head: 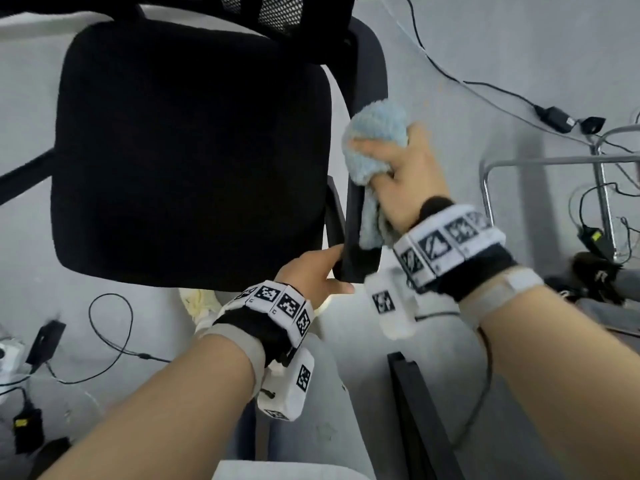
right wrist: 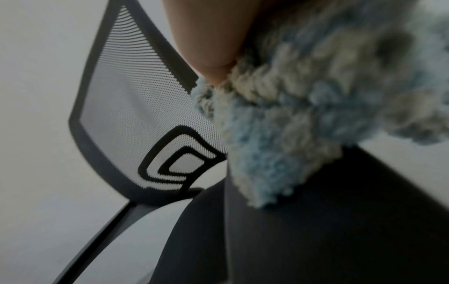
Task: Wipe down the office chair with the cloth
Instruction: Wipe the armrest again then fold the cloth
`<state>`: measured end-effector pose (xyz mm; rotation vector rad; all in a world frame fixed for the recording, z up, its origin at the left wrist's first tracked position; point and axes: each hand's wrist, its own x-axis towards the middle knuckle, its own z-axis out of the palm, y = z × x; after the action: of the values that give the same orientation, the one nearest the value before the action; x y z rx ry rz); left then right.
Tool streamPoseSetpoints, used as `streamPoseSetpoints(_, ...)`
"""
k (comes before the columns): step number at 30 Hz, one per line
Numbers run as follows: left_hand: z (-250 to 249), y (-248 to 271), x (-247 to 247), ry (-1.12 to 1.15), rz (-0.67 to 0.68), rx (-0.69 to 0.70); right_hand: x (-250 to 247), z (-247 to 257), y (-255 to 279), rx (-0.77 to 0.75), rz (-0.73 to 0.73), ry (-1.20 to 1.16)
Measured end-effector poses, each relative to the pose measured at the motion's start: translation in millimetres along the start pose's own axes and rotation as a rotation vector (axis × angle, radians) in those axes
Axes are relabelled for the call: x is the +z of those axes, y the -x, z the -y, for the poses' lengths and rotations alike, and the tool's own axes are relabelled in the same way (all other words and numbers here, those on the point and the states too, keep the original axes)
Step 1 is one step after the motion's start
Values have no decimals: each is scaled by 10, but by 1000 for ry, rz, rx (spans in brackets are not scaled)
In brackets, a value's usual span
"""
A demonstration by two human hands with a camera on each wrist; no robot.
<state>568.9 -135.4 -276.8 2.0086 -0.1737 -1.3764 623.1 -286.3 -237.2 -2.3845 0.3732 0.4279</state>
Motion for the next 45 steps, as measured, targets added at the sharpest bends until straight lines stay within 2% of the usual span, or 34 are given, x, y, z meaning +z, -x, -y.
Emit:
streamPoseSetpoints(6, -51, -57, -2, 59, -7, 15, 164, -261, 607, -104, 60, -9)
streamPoseSetpoints(9, -46, -72, 9, 114, -19, 4, 193, -358, 779, -101, 92, -86)
streamPoseSetpoints(13, -53, -50, 17, 174, -11, 9, 195, -461, 930, -126, 135, -73)
streamPoseSetpoints(16, -117, -3, -59, 180, -6, 46, 189, -446, 1032, -54, 64, -26)
streamPoseSetpoints(19, -186, 96, -252, 241, -38, 86, 159, -360, 1153, -24, -86, 24)
streamPoseSetpoints(22, -257, 260, -440, 246, -89, 202, 167, -255, 1254, -41, -215, 32)
streamPoseSetpoints(24, -313, 381, -537, 197, -83, 300, 213, -145, 1317, -71, -283, -116)
streamPoseSetpoints(26, -337, 503, -611, 134, -39, 378, 260, -4, 1398, -100, -278, -392)
streamPoseSetpoints(29, -299, 675, -708, 18, 41, 489, 322, 276, 1554, -91, -297, -686)
streamPoseSetpoints(32, -188, 860, -820, -5, 89, 536, 431, 551, 1766, -23, -436, -960)
streamPoseSetpoints(38, -194, 1385, -759, 102, 303, 409, 680, 915, 2446, 130, -822, -1128)
streamPoseSetpoints(41, -300, 1651, -423, 167, 473, 355, 798, 980, 2942, 241, -1037, -1191)
streamPoseSetpoints(45, -458, 2046, 316, 41, 736, 298, 982, 972, 3827, 456, -1371, -1184)
